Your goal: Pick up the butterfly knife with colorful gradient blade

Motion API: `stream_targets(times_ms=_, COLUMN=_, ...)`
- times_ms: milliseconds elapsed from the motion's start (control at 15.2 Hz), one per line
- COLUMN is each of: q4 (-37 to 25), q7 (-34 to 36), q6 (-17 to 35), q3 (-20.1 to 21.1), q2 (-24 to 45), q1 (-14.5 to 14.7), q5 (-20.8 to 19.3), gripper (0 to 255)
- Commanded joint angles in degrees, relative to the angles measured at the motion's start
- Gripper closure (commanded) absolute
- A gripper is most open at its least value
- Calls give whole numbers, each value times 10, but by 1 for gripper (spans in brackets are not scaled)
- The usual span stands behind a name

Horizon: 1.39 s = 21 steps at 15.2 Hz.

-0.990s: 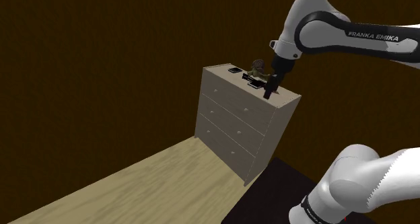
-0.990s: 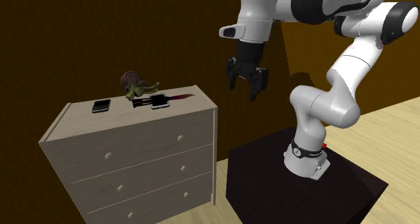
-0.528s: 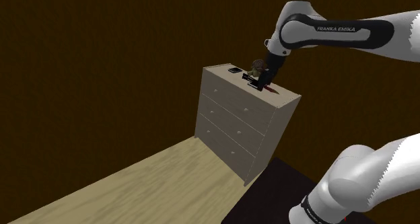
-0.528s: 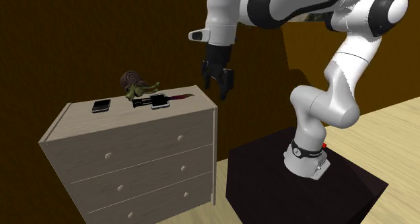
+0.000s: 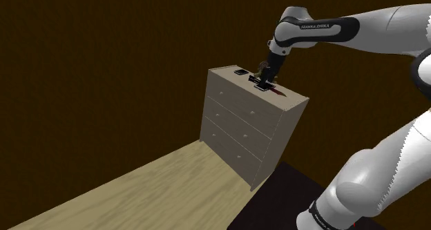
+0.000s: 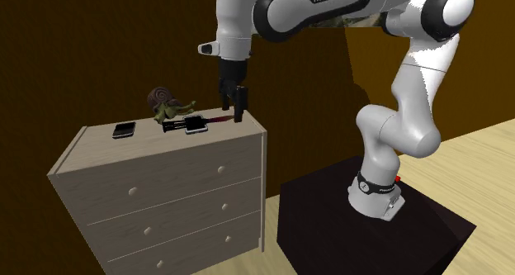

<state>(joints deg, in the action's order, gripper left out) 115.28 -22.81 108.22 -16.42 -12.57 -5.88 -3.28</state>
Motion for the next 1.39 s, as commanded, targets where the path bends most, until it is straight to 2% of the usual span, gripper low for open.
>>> stream_targets(times_ms=0, q4=-43, q7=-21, q6=4, q3=-17, q2=48, q1=-5, q5=17, gripper=0)
stream_targets(times_ms=462, q4=-200, q7=-87, q6=-5, q3=-55, q2=204, q1=-39, q5=93, gripper=0)
stream_targets(times_ms=858, q4=-381, q7=-127, q6=-50, q3=-63, q2=354, q1=-99, q5=166, gripper=0)
stream_targets(times_ms=1320, q4=-326, q7=-133, q6=4, q3=-60, q2=353, q1=-95, q5=168, gripper=0)
